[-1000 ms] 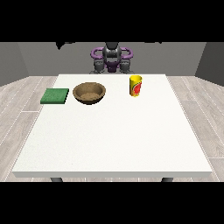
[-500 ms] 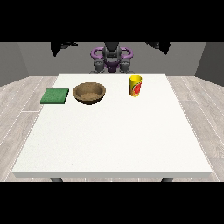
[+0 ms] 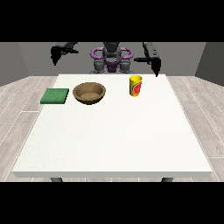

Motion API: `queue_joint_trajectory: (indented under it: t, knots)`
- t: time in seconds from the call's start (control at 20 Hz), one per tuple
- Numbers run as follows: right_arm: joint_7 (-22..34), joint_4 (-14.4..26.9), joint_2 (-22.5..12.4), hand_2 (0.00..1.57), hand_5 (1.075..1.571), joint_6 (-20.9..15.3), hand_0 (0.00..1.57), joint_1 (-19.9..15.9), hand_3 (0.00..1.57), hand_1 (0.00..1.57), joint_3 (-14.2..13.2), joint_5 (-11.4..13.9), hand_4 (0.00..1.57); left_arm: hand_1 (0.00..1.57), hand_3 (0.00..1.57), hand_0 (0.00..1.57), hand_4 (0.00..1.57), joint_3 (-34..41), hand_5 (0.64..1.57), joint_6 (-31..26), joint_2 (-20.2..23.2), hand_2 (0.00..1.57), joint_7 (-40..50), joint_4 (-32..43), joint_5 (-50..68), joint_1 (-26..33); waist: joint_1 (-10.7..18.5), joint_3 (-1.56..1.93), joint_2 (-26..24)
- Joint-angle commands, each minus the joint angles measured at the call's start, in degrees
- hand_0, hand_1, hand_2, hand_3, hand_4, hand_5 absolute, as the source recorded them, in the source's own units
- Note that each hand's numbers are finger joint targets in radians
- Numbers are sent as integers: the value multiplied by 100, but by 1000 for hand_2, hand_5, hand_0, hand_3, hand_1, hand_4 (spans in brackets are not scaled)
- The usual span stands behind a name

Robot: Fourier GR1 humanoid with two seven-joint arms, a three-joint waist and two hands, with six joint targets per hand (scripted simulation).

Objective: Pick the cup and pour the ball into the bowl, then pick the bowl and place it on the pad

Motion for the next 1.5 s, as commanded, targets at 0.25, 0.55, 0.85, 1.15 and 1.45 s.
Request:
queue_joint_trajectory:
  t: [0.25, 0.55, 0.85, 1.15, 1.45]
  knots:
    - [-782, 581, -118, 0, 1570, 292, 0, -170, 0, 0, -193, 71, 0, 0, 0, 0, 0, 152, 1530, 277, -143, 0, -1577, 1822, -317, -683, -184, 1, 559]
    - [-935, 691, -8, 0, 1571, 387, 0, -121, 0, 0, -89, 113, 0, 0, 0, 0, 0, 210, 1519, 575, -221, 0, -2367, 3139, -502, -1111, -297, 0, 524]
    - [-1189, 968, -48, 0, 1571, 433, 0, -223, 0, 0, -148, 174, 0, 0, 0, 0, 0, 427, 1521, 526, -56, 0, -3073, 4024, -393, -1521, -345, -1, 747]
    - [-820, 807, -180, 0, 1571, 585, 0, -125, 0, 0, -82, 127, 0, 0, 0, 0, 0, 357, 1559, 1070, -404, 0, -3099, 4591, -493, -1783, -575, -1, 481]
    - [-798, 1008, -536, 0, 1570, 752, 0, -682, 0, 0, -463, -245, 0, 1317, 1571, 1317, 1455, 58, 1245, 2505, -370, 1571, -3663, 4550, -1358, -1444, -617, 0, 847]
